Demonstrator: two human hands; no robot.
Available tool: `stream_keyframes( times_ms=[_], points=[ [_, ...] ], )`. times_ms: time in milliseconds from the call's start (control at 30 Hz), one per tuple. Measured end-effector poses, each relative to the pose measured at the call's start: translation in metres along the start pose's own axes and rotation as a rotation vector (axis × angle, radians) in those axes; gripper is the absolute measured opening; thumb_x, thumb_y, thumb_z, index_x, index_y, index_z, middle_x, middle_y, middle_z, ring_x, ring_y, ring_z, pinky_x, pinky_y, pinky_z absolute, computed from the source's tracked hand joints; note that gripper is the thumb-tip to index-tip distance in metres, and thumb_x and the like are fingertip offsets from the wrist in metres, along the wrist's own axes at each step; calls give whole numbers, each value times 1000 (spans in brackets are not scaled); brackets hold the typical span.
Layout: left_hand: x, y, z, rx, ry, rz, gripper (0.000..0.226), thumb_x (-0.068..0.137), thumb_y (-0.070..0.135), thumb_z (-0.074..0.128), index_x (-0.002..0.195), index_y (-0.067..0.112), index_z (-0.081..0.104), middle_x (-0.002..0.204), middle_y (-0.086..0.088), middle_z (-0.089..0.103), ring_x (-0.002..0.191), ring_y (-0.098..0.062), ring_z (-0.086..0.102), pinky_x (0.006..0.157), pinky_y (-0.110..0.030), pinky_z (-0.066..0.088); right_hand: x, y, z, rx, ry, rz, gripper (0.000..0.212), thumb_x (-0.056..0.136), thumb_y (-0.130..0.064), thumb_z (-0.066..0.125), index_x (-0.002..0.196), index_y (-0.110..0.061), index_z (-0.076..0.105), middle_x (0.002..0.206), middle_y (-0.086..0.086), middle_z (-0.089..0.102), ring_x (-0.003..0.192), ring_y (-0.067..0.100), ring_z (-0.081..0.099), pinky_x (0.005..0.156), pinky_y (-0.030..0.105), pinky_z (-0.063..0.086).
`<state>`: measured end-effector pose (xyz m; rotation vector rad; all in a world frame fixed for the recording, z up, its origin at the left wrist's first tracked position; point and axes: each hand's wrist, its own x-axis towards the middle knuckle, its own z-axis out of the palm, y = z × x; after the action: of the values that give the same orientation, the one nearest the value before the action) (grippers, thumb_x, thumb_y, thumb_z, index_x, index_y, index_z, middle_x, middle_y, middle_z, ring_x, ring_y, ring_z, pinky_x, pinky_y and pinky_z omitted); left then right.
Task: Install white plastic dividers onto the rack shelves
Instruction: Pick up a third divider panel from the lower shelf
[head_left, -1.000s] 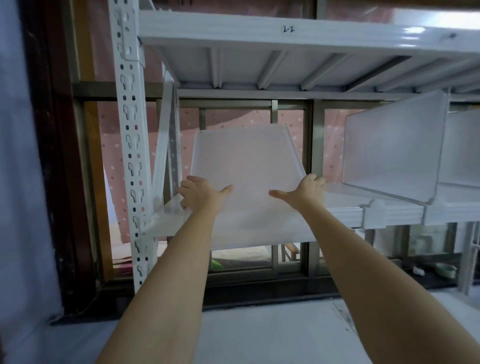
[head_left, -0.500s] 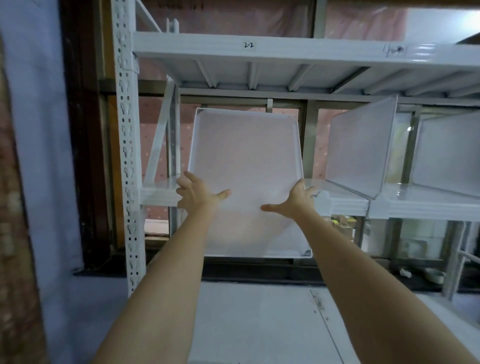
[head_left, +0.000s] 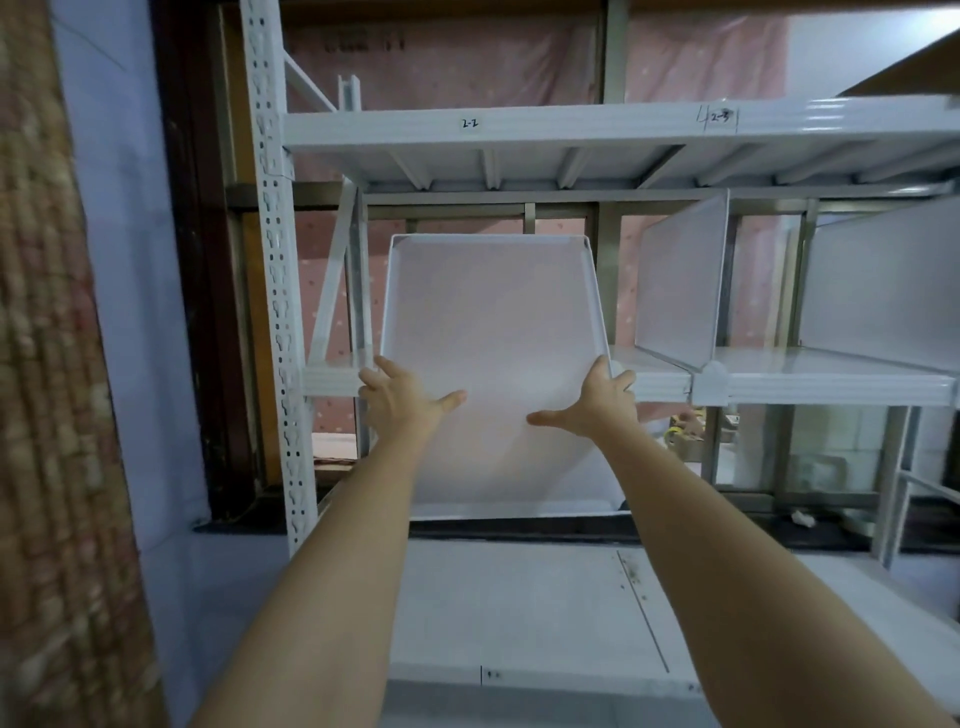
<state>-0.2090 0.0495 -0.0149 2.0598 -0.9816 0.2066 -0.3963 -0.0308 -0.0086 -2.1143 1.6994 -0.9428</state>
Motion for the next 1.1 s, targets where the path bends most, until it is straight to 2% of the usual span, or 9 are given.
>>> stream_keyframes(
  times_ms=[100,200,267,367,533,800,867,1000,1100],
  points=[
    [-27,-4,-11,6,-16,4,124,69,60,74,150,-2,3,142,-23,26,126,-37,36,98,-42,40,-33,9,-8,21,24,13,130,57,-56,86,150,-13,6,144,19,19,129,38,36,97,42,41],
    [-56,-8,-20,33,-23,32,124,70,60,74,150,-3,3,143,-25,25,128,-39,35,102,-43,36,-68,22,-16,51,32,46,130,59,-52,86,151,-14,2,149,22,14,137,39,25,104,46,35],
    [-76,-8,-26,15,-45,29,125,70,57,75,150,-2,0,148,-27,18,134,-41,28,105,-47,34,-91,31,-23,78,23,63,132,61,-50,86,152,-15,-2,152,21,8,140,40,20,105,48,34],
    [-106,-7,-34,0,-85,14,123,72,54,76,151,-1,-2,153,-26,7,138,-42,19,103,-50,35,-123,43,-33,89,20,86,131,62,-47,86,153,-17,-2,152,19,8,139,37,24,104,44,36],
    [-138,9,-40,-19,-84,36,122,69,51,79,149,-3,4,145,-25,21,130,-40,31,96,-48,40,-146,64,-56,84,36,117,133,60,-49,87,153,-17,-3,153,18,5,140,38,21,105,46,35],
    [-157,57,-32,-20,-89,80,124,69,57,76,150,-2,2,145,-25,22,130,-38,32,100,-43,38,-139,96,-101,71,94,106,124,58,-49,88,148,-13,11,153,19,6,141,38,16,106,48,33],
    [-157,68,-25,-42,-96,77,124,69,57,76,150,-1,3,145,-24,21,130,-39,31,100,-45,37,-132,104,-110,58,93,104,124,57,-50,88,147,-14,11,153,21,5,140,39,20,106,48,33],
    [-156,91,-12,-41,-110,86,125,67,58,78,150,0,5,143,-20,23,128,-38,33,96,-47,41,-118,118,-125,41,101,95,107,56,-52,88,134,-13,25,137,15,24,124,37,38,92,45,42],
    [-150,109,-15,46,-107,164,120,71,56,76,150,0,4,146,-20,23,128,-37,36,96,-43,42,-104,128,-135,-19,92,91,105,58,-60,82,135,-14,27,135,16,27,123,37,38,96,44,41]
  ],
)
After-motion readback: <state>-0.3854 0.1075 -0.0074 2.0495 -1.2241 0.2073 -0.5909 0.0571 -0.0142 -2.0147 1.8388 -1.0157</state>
